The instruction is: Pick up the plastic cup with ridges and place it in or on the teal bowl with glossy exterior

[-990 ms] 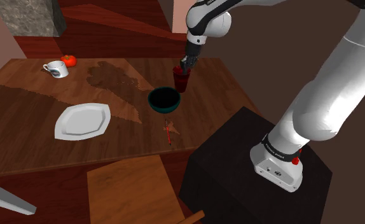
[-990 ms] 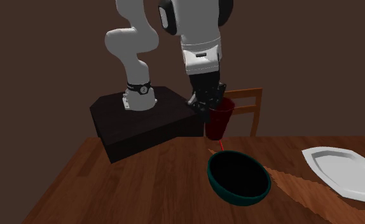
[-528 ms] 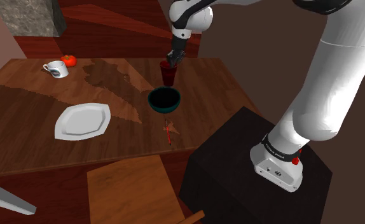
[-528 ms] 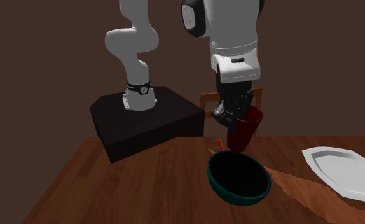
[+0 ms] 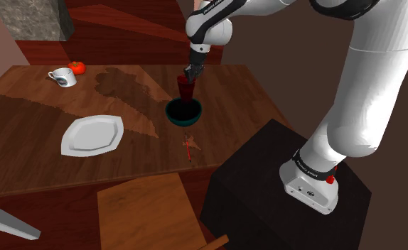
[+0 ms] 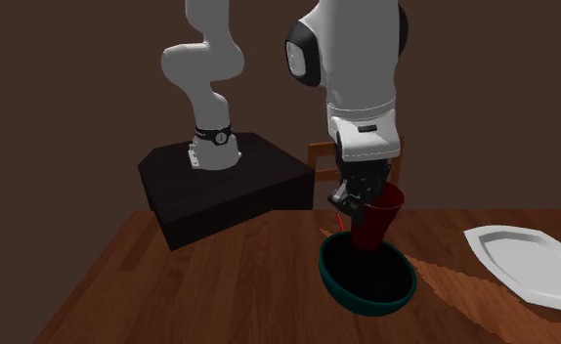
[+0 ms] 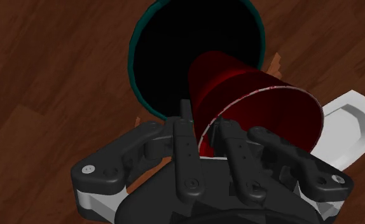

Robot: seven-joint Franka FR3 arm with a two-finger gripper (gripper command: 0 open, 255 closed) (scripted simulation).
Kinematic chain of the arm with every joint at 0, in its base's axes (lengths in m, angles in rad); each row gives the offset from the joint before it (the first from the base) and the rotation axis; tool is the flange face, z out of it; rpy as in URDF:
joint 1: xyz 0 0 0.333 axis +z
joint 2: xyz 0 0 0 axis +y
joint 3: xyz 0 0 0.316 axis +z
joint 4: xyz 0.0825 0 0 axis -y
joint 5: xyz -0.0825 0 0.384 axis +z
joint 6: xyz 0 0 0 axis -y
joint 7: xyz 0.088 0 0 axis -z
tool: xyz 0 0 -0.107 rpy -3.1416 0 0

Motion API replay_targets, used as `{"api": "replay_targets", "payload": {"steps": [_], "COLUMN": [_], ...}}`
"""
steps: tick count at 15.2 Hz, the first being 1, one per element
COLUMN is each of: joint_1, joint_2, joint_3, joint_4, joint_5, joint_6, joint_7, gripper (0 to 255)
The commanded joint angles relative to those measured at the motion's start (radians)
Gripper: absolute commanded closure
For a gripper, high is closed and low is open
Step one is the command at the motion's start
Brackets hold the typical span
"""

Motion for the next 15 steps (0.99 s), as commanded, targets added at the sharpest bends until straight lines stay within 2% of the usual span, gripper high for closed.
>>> {"api": "replay_targets", "payload": {"steps": [1,9,15], "joint_1": [-0.003,-0.012,-0.012], "joint_2": [0.017,0.089,0.089], "joint_3": [0.003,0.02,0.02], "joint_4": [-0.006,-0.015,-0.015], "joint_5": [0.009,0.044,0.044], "joint_6": [0.022,0.1,0.1], "joint_7": [-0.01,-0.046,-0.046], "gripper": [255,255,255]}}
